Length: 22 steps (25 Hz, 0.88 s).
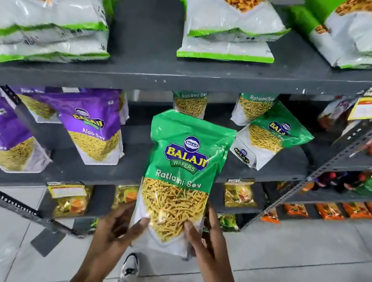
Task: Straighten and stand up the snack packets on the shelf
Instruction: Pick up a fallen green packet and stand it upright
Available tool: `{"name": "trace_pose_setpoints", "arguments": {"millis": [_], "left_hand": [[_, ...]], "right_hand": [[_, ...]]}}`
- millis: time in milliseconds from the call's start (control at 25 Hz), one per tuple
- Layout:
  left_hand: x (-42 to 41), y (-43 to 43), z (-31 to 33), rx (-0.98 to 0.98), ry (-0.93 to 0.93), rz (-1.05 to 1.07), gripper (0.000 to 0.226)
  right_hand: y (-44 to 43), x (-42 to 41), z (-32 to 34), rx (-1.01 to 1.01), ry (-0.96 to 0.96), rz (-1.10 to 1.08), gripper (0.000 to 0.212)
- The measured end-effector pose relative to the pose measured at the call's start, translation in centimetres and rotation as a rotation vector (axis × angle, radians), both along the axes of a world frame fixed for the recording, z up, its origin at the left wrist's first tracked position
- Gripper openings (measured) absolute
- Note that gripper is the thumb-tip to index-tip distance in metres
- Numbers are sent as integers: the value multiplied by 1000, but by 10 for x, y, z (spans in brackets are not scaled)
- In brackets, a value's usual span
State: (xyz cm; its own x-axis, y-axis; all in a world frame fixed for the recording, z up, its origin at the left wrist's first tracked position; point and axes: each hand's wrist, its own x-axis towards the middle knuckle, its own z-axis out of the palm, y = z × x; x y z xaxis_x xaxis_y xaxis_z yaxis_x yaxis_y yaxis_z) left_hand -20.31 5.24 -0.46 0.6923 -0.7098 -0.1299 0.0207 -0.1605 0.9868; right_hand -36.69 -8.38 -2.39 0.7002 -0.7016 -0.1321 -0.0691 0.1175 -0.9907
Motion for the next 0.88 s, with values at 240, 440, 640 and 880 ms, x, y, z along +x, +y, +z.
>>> {"name": "trace_pose_setpoints", "arguments": {"millis": [240, 440, 640, 880], "left_hand": [[-6, -20, -19, 110, -109, -51, 45], [38, -85, -50, 243, -264, -32, 46], [82, -161, -56, 232, -387, 18, 49], [119, -213, -86, 241, -325, 58, 51]], "right_hand": [[-30, -10, -8, -41, 11, 34, 58], [-83, 38, -30, -224, 128, -31, 59], [-146, 106, -41, -356, 151, -69, 57], [-195, 149, -52, -374, 230, -53, 60]]}}
